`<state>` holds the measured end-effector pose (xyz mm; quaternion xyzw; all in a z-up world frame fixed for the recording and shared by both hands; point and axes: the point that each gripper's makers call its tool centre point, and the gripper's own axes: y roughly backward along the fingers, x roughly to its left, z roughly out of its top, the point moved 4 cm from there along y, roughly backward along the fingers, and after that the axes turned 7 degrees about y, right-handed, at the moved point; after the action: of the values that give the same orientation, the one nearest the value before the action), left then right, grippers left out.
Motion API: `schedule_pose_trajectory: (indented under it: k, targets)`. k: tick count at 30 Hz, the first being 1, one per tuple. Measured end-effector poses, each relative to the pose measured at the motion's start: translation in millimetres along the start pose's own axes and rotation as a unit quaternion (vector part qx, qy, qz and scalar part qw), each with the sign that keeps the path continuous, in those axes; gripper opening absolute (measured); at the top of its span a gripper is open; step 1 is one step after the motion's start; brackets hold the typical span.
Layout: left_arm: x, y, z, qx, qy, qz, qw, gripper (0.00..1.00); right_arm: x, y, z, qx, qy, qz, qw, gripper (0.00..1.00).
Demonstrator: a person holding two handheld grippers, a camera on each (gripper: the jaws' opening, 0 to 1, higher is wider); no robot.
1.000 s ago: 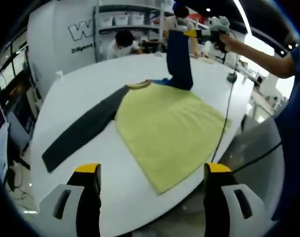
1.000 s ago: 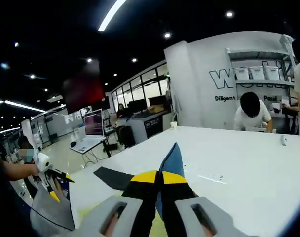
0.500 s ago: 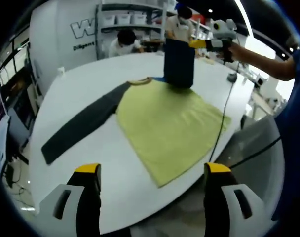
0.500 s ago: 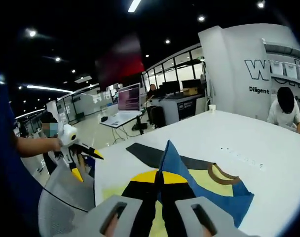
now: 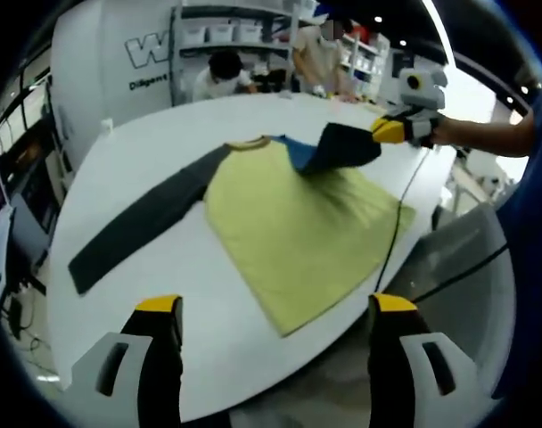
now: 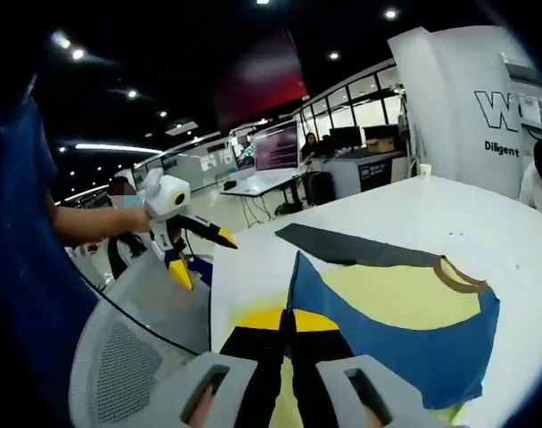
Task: Fold the garment on the visible template until the final outline fits inside the template.
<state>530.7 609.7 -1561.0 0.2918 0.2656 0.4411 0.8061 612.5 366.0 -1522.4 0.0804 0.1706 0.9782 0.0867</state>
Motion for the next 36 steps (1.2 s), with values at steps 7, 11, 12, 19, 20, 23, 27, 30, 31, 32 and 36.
schedule_pose_trajectory:
  k: [7, 11, 12, 19, 20, 23, 27, 30, 31, 32, 36]
  targets:
    - [-2.2, -1, -2.1, 0.005, 0.0, -0.001, 1.0, 0.81, 1, -9, -16.6, 0.028, 0.006, -0.016, 0.9995, 0.0]
    - [-3.4, 0, -1.4, 0.003, 0.0, -0.001, 1.0, 0.81, 7, -18, -28.3, 0.04, 0.015, -0.024, 0.9988, 0.0]
    - [-3.9, 0, -1.5, 0.003, -0.001, -0.002, 1.0, 0.81, 10, -22, -32.6, 0.044, 0.015, -0.025, 0.9986, 0.0]
    - [-1.9, 2, -5.3, 0.008, -0.002, -0.002, 1.0, 0.81, 17, -41, -61.7, 0.065, 0.021, -0.039, 0.9969, 0.0]
    - [-1.9, 3, -5.7, 0.009, -0.002, -0.002, 1.0, 0.81, 19, -44, -65.4, 0.069, 0.02, -0.041, 0.9966, 0.0]
    - [-1.7, 3, -6.8, 0.01, -0.003, -0.001, 0.9999, 0.81, 20, -46, -69.4, 0.071, 0.016, -0.046, 0.9963, 0.0]
    - [0.7, 4, -10.4, 0.011, -0.002, 0.0, 0.9999, 0.81, 21, -55, -84.5, 0.086, 0.022, -0.052, 0.9947, 0.0]
    - [0.0, 5, -11.5, 0.01, -0.002, -0.001, 1.0, 0.81, 23, -57, -88.6, 0.089, 0.021, -0.049, 0.9946, 0.0]
    - [-0.9, 5, -11.6, 0.009, -0.003, -0.001, 1.0, 0.81, 25, -58, -89.6, 0.089, 0.02, -0.048, 0.9946, 0.0]
    - [-1.0, 5, -11.8, 0.009, -0.002, -0.001, 1.0, 0.81, 27, -59, -89.8, 0.091, 0.02, -0.047, 0.9945, 0.0]
    - [0.2, 7, -13.4, 0.008, -0.001, 0.0, 1.0, 0.81, 36, -62, -92.7, 0.098, 0.023, -0.038, 0.9942, 0.0]
